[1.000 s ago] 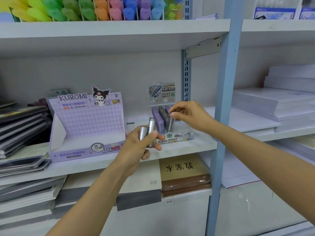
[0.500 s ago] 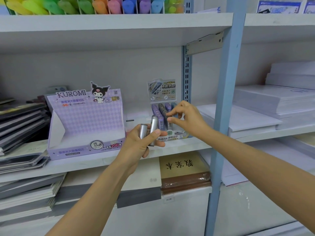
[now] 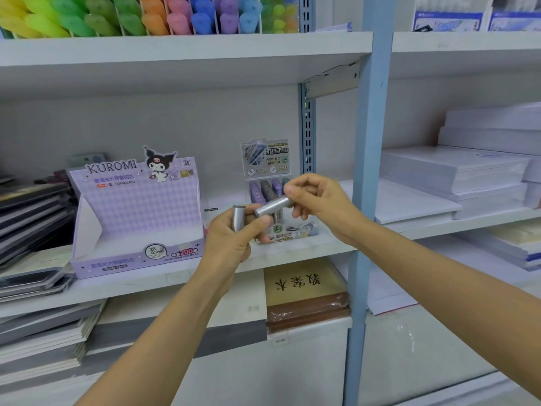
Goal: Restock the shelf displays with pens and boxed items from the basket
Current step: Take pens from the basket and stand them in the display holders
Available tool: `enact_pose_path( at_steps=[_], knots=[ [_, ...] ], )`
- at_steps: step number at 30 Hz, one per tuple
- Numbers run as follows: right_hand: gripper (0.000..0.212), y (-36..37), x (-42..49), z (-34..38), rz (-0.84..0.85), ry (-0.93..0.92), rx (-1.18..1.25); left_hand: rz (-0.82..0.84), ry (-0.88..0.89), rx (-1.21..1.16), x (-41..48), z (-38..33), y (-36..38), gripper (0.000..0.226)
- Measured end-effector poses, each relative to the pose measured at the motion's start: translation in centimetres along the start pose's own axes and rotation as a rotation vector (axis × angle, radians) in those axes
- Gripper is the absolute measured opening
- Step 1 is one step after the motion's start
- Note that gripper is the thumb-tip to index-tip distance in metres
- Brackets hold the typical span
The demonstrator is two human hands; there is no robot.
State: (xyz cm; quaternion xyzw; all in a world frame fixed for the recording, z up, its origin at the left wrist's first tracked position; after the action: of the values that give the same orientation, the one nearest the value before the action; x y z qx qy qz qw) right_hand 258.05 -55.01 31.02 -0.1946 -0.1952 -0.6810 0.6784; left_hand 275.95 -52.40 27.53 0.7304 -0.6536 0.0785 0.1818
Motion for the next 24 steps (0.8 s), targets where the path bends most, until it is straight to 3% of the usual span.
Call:
enact_pose_path(
  at_steps=[6, 14, 17, 21, 24],
  knots=[
    [0.02, 0.4, -1.3, -0.4, 0.223, 0.033, -0.005, -0.088, 0.029, -0.09, 0.2, -1.1, -0.1, 0.032],
    [0.016, 0.5, -1.9, -0.9, 0.282, 0.069, -0.05, -0.104, 0.002, -0.085, 0.1, -0.8, 0.1, 0.017],
    [0.016, -0.5, -1.0, -0.7, 0.151, 0.054, -0.054, -0.103, -0.025, -0.008, 0.1, -0.3, 0.2, 0.012],
    [0.014, -2.8, 1.5, -0.6, -0.198, 0.055, -0.056, -0.033, -0.099, 0.013, 0.2, 0.3, 0.8, 0.013],
    [0.012, -4.1, 3.1, -0.9, -0.42, -0.029, -0.213, 0.007, -0.101, -0.031, 0.4, 0.4, 0.8, 0.02]
  ],
)
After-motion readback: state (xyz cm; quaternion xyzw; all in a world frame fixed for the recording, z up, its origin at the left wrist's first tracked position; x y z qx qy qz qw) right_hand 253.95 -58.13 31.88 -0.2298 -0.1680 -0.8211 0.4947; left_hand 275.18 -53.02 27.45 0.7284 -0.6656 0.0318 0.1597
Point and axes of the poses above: each hand's wrist, its own x-axis towards the middle knuckle, its own y-axis out of the palm, z = x × y, the point moved 5 cm from there along x, towards the middle knuckle, and after that the axes turned 12 degrees about -z, right-handed, at the moved point
